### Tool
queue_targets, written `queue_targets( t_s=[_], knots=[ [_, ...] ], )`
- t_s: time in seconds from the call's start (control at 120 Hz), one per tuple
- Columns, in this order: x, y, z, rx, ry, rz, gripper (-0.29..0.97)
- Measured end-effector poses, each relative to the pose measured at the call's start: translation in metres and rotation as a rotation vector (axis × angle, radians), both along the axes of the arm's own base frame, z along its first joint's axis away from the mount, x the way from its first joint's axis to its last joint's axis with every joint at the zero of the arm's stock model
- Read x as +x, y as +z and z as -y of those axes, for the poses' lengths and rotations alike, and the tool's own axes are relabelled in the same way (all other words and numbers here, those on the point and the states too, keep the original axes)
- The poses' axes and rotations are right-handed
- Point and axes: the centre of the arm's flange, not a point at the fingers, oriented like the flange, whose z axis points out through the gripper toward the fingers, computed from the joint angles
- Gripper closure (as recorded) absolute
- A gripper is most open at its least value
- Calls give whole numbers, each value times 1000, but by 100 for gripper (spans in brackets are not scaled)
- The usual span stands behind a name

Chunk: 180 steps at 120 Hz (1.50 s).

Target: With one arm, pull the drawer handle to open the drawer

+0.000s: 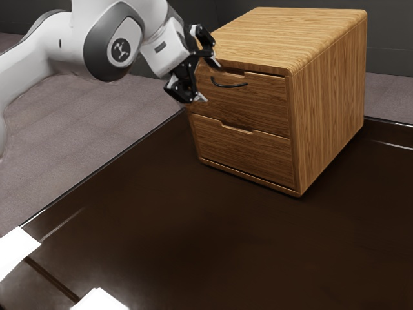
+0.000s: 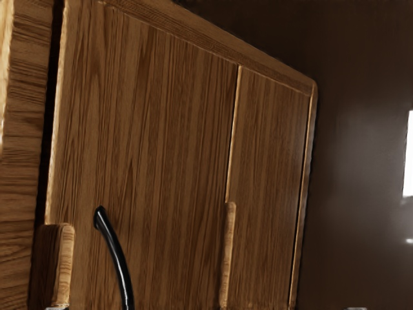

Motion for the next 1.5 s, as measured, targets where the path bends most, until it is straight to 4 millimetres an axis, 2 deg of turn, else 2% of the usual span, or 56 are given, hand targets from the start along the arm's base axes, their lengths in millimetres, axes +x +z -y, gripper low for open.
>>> queue_targets(
  t_s=[0.05,0.117,0.275,0.392,0.517,0.7,0.942,1.067,1.15,1.325,1.5],
  knots=[
    [-12,14,0,10,-12,7,21],
    [-17,16,-1,20,-25,-3,27],
    [-9,2,11,31,-78,-32,38],
    [-3,8,17,41,-105,-9,42],
    [14,1,8,50,-109,-4,44],
    [37,-13,-19,68,-92,-6,44],
    [57,-34,-24,79,-114,-23,44],
    [61,-44,-25,81,-123,-37,45],
    [62,-47,-35,82,-114,-40,45],
    [66,-59,-38,84,-120,-58,41],
    [63,-54,-37,90,-128,-57,56]
  ],
)
